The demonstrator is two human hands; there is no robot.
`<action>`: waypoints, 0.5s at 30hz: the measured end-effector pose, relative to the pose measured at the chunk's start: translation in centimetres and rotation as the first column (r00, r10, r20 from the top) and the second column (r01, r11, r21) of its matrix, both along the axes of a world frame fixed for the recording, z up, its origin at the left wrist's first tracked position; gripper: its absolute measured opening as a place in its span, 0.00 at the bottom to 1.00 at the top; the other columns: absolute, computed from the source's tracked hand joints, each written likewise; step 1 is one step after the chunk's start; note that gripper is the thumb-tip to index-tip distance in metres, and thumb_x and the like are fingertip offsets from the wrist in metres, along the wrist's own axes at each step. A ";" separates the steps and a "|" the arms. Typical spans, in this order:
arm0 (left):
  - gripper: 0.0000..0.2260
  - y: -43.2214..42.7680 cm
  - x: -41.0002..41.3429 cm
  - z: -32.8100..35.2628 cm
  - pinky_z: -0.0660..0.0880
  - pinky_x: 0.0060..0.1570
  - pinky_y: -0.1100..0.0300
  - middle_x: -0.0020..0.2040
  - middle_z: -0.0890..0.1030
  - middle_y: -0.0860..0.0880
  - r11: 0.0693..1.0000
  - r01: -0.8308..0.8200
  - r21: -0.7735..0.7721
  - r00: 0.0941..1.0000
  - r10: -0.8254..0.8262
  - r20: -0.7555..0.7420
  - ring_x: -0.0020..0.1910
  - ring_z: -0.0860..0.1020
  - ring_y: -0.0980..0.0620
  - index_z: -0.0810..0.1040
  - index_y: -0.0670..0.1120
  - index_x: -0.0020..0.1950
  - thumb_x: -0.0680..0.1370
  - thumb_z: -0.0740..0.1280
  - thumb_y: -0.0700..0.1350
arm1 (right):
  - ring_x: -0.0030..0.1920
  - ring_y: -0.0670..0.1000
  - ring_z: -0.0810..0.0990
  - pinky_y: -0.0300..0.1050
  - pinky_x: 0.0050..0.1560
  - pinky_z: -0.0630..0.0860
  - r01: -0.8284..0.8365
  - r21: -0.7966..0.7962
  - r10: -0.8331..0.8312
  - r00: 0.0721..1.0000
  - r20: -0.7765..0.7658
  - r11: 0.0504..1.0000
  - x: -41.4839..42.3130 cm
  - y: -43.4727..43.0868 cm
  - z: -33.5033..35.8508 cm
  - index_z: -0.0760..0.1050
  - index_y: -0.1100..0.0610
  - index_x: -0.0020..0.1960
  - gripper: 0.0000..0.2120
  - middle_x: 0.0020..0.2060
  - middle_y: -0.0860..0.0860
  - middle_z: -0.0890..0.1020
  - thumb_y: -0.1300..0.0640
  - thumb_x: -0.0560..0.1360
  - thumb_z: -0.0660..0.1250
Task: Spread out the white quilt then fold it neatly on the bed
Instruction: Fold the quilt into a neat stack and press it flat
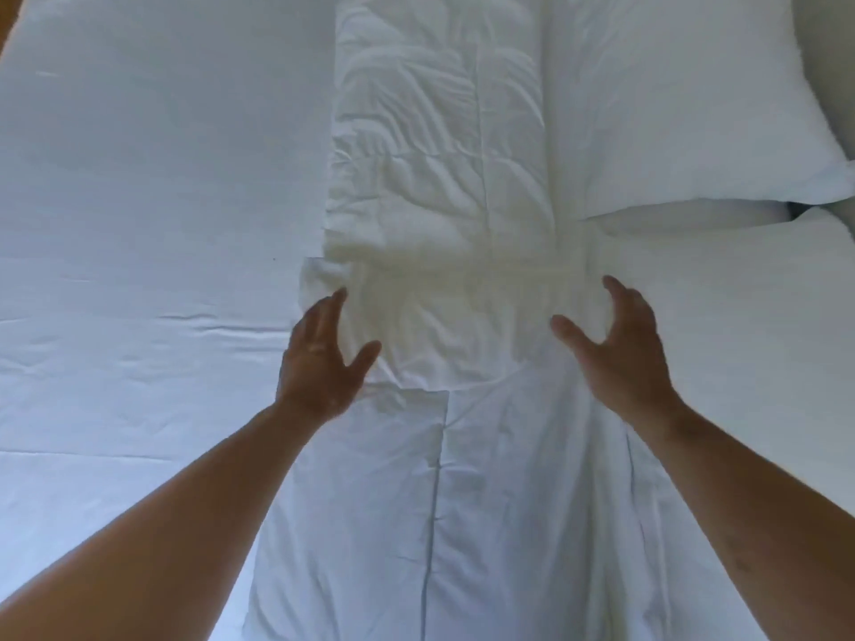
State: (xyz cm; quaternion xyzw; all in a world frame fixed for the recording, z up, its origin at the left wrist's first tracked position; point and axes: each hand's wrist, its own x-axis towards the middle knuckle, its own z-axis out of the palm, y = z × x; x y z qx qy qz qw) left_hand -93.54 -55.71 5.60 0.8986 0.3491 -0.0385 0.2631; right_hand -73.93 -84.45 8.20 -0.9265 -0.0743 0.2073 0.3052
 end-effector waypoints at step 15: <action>0.32 7.8 8.2 -14.4 0.68 0.62 0.48 0.59 0.83 0.46 0.843 0.430 0.322 0.851 -0.260 -0.456 0.60 0.80 0.44 0.76 0.53 0.62 0.78 0.42 0.69 | 0.81 0.49 0.49 0.66 0.77 0.43 -0.517 -0.309 0.551 0.834 0.026 0.798 4.6 9.0 -18.6 0.49 0.39 0.80 0.44 0.81 0.45 0.53 0.20 0.69 0.45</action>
